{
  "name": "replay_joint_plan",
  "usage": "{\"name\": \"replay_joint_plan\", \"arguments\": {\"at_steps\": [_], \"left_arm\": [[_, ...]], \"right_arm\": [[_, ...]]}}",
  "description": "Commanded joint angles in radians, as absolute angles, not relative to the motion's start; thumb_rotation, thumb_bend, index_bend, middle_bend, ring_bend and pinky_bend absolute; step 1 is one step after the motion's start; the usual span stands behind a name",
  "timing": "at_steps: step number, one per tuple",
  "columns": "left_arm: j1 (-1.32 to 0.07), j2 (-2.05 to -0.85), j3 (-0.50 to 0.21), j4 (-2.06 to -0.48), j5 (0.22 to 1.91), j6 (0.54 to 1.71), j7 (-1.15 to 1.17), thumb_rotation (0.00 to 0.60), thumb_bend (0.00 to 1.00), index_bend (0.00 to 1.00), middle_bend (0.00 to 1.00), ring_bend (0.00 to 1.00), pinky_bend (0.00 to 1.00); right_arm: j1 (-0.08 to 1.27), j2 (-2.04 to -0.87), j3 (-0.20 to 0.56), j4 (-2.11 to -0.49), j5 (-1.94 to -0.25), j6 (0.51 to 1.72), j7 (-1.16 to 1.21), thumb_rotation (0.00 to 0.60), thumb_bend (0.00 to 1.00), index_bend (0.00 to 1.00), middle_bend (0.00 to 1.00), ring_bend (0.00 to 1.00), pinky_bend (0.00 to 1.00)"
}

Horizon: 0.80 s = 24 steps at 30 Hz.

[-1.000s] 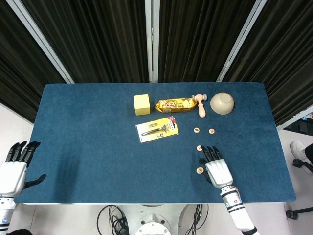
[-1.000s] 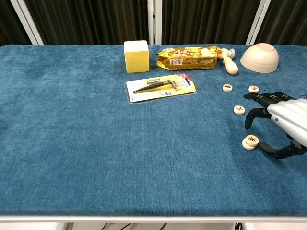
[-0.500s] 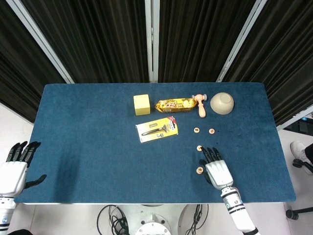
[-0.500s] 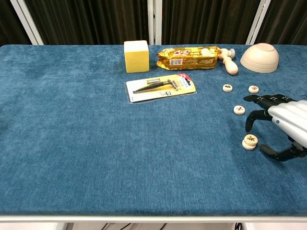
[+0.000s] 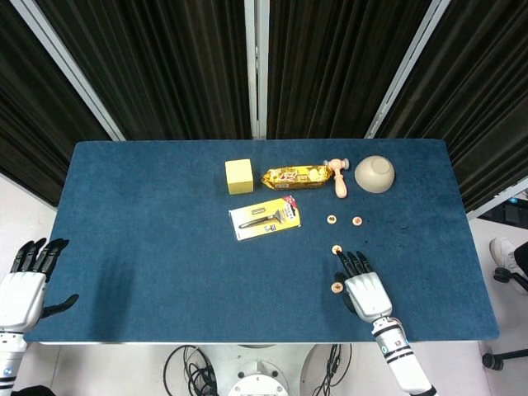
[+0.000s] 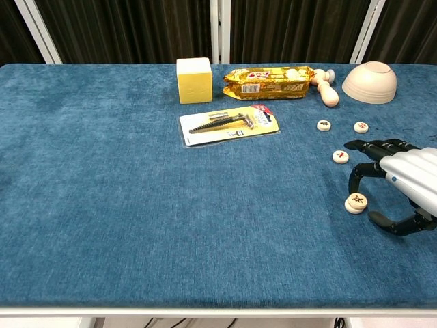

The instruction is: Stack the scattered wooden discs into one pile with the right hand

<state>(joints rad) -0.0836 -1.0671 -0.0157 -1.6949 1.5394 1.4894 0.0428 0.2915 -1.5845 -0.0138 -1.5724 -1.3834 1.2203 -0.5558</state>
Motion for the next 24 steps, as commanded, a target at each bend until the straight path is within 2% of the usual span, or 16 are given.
{"name": "replay_joint_plan", "arguments": {"at_steps": [1, 12, 24], "left_arm": [[-0.083, -1.067, -0.016, -1.695, 1.539, 1.490, 0.042, 0.600, 0.13, 0.10, 0.09, 0.00, 0.00], [-0.082, -1.067, -0.015, -1.697, 1.542, 1.493, 0.042, 0.600, 0.13, 0.10, 0.09, 0.00, 0.00], [-0.082, -1.067, -0.016, -1.694, 1.539, 1.492, 0.039, 0.600, 0.13, 0.10, 0.09, 0.00, 0.00]], "right_arm": [[0.290, -1.585, -0.015, -1.571, -1.383, 1.221, -0.558, 0.600, 0.33, 0.41, 0.01, 0.00, 0.00], [0.290, -1.577, -0.004, -1.578, -1.395, 1.235, -0.539, 0.600, 0.33, 0.41, 0.00, 0.00, 0.00], [0.295, -1.590, -0.009, -1.573, -1.406, 1.226, -0.525, 0.600, 0.33, 0.33, 0.00, 0.00, 0.00]]}}
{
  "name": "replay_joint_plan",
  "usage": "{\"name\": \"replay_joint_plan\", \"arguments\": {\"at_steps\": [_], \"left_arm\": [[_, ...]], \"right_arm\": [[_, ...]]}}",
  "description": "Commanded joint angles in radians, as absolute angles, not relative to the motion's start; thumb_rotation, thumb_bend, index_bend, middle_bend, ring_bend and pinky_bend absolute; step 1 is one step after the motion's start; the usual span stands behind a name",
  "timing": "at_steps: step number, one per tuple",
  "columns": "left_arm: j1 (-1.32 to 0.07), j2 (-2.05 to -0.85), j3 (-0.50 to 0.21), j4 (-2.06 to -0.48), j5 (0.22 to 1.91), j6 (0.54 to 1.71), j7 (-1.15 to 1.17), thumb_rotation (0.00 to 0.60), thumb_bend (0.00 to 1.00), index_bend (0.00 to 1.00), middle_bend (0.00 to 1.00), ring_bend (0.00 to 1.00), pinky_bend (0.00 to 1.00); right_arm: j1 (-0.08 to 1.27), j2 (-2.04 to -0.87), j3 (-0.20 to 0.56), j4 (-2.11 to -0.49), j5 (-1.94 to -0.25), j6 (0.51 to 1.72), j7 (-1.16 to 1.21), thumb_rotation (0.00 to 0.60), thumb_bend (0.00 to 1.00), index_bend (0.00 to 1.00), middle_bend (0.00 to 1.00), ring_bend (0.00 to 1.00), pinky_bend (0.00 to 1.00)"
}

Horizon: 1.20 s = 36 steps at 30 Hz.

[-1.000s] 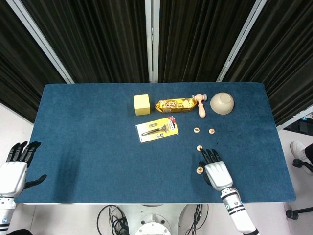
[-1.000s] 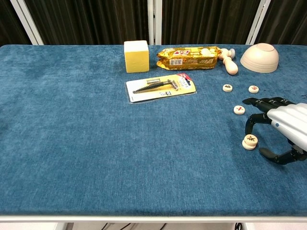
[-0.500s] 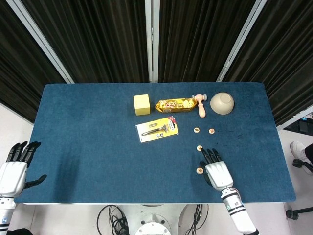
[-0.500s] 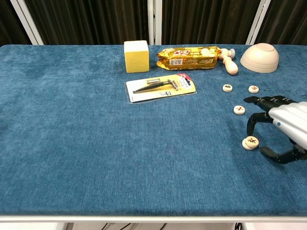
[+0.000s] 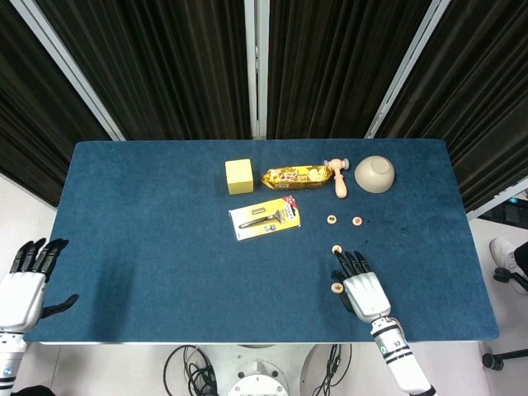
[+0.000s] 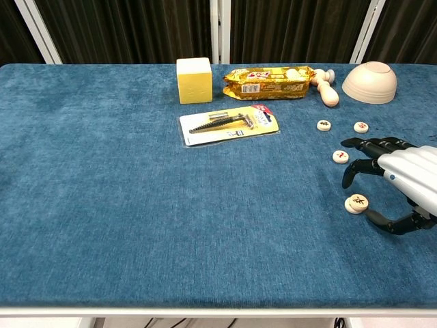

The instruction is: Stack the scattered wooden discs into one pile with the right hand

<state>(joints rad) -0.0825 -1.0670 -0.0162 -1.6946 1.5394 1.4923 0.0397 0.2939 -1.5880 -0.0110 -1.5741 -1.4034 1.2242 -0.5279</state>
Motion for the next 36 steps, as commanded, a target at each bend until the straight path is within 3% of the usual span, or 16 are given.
{"name": "replay_joint_plan", "arguments": {"at_steps": [1, 36], "left_arm": [[-0.083, -1.067, -0.016, -1.694, 1.540, 1.492, 0.039, 0.600, 0.13, 0.10, 0.09, 0.00, 0.00], [-0.083, -1.065, -0.014, -1.694, 1.542, 1.491, 0.035, 0.600, 0.13, 0.10, 0.09, 0.00, 0.00]], "right_arm": [[0.295, -1.591, -0.009, -1.572, -1.407, 1.227, -0.525, 0.600, 0.33, 0.33, 0.00, 0.00, 0.00], [0.297, -1.551, -0.017, -1.613, -1.376, 1.201, -0.542, 0.600, 0.33, 0.33, 0.00, 0.00, 0.00]]}}
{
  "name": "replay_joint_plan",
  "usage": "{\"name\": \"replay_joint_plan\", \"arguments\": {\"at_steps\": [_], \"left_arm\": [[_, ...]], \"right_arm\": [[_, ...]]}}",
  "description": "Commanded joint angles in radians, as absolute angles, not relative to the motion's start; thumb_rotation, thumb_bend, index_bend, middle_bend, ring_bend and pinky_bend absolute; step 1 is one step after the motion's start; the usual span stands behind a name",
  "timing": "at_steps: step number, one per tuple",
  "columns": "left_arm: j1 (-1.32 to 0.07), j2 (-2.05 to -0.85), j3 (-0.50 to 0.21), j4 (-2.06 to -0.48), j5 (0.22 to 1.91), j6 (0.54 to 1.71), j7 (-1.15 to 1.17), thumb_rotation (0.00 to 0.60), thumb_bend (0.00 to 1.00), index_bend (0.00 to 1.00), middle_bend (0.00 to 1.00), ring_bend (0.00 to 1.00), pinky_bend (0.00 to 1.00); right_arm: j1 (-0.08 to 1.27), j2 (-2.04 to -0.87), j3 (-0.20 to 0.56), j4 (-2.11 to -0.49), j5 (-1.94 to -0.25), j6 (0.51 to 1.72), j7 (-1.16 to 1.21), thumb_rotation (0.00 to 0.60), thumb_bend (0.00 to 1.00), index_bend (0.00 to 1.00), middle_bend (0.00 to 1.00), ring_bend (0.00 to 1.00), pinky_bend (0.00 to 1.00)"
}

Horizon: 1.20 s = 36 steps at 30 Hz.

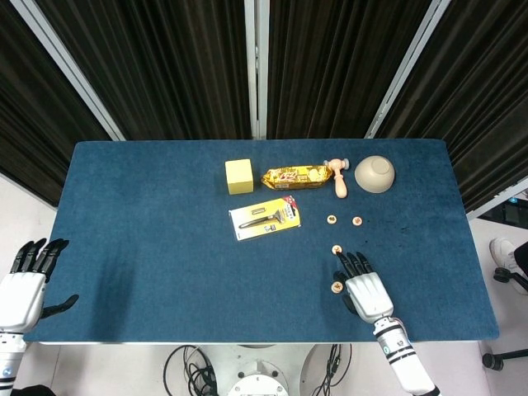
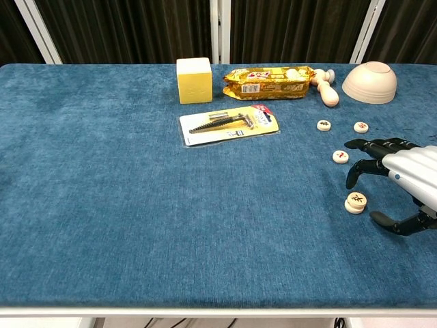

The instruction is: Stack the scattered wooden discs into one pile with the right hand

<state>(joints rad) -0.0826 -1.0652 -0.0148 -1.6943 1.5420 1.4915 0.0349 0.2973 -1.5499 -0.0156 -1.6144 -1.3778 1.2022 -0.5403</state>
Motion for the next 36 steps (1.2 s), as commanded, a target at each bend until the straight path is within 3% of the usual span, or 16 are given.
{"name": "replay_joint_plan", "arguments": {"at_steps": [1, 26, 36], "left_arm": [[-0.083, -1.065, -0.014, -1.694, 1.542, 1.491, 0.035, 0.600, 0.13, 0.10, 0.09, 0.00, 0.00], [-0.083, -1.065, -0.013, -1.695, 1.544, 1.490, 0.031, 0.600, 0.13, 0.10, 0.09, 0.00, 0.00], [-0.081, -1.063, -0.013, -1.696, 1.544, 1.494, 0.029, 0.600, 0.13, 0.10, 0.09, 0.00, 0.00]], "right_arm": [[0.297, -1.552, -0.017, -1.612, -1.375, 1.200, -0.543, 0.600, 0.33, 0.33, 0.00, 0.00, 0.00], [0.296, -1.560, -0.014, -1.604, -1.379, 1.211, -0.539, 0.600, 0.33, 0.39, 0.00, 0.00, 0.00], [0.296, -1.565, -0.008, -1.601, -1.392, 1.222, -0.525, 0.600, 0.33, 0.31, 0.00, 0.00, 0.00]]}}
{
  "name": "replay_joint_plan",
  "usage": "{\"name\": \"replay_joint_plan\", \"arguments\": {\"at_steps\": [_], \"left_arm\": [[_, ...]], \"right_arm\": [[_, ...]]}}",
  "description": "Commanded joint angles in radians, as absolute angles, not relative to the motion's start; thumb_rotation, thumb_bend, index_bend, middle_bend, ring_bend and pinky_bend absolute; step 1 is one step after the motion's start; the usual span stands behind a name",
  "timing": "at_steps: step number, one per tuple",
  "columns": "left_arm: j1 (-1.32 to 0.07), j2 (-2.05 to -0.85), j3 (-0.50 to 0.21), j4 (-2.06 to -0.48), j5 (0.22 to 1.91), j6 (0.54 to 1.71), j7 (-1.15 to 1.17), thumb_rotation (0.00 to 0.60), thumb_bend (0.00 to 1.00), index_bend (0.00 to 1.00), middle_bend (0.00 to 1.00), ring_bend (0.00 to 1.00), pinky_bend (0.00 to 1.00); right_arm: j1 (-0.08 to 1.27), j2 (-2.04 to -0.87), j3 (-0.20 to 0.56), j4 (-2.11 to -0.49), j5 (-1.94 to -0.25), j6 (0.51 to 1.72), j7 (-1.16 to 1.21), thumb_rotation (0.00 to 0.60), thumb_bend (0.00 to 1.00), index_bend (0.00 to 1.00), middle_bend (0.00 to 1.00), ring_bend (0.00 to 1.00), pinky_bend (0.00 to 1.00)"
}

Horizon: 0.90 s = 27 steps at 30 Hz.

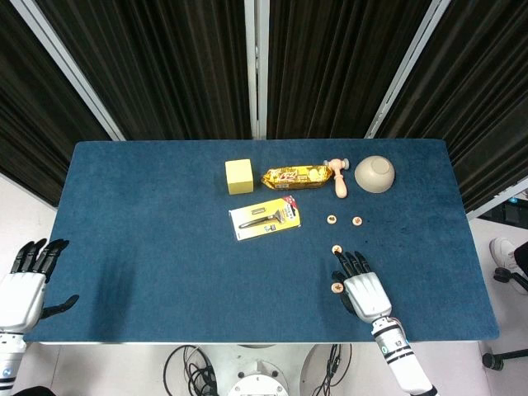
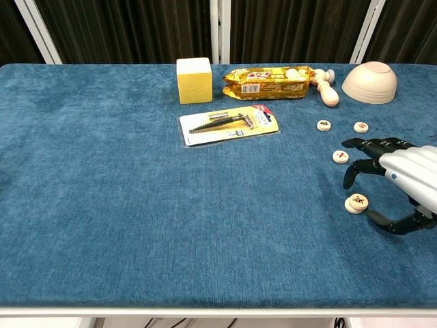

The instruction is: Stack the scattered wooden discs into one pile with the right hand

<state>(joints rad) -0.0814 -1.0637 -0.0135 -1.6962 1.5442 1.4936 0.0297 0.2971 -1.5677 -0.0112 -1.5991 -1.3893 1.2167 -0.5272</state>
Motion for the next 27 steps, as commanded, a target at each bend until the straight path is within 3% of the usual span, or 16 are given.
{"name": "replay_joint_plan", "arguments": {"at_steps": [1, 9, 15, 27], "left_arm": [[-0.081, -1.063, -0.013, -1.696, 1.545, 1.494, 0.029, 0.600, 0.13, 0.10, 0.09, 0.00, 0.00], [-0.083, -1.064, -0.012, -1.695, 1.546, 1.490, 0.028, 0.600, 0.13, 0.10, 0.09, 0.00, 0.00], [-0.085, -1.066, -0.012, -1.696, 1.544, 1.486, 0.031, 0.600, 0.13, 0.10, 0.09, 0.00, 0.00], [-0.089, -1.069, -0.016, -1.684, 1.525, 1.470, 0.017, 0.600, 0.13, 0.10, 0.09, 0.00, 0.00]], "right_arm": [[0.296, -1.561, -0.002, -1.605, -1.393, 1.228, -0.520, 0.600, 0.33, 0.29, 0.00, 0.00, 0.00], [0.330, -1.519, 0.085, -1.628, -1.354, 1.231, -0.505, 0.600, 0.33, 0.27, 0.00, 0.00, 0.00], [0.397, -1.543, 0.154, -1.577, -1.237, 1.155, -0.583, 0.600, 0.33, 0.26, 0.00, 0.00, 0.00], [0.479, -1.675, 0.172, -1.412, -1.119, 1.087, -0.649, 0.600, 0.33, 0.29, 0.00, 0.00, 0.00]]}}
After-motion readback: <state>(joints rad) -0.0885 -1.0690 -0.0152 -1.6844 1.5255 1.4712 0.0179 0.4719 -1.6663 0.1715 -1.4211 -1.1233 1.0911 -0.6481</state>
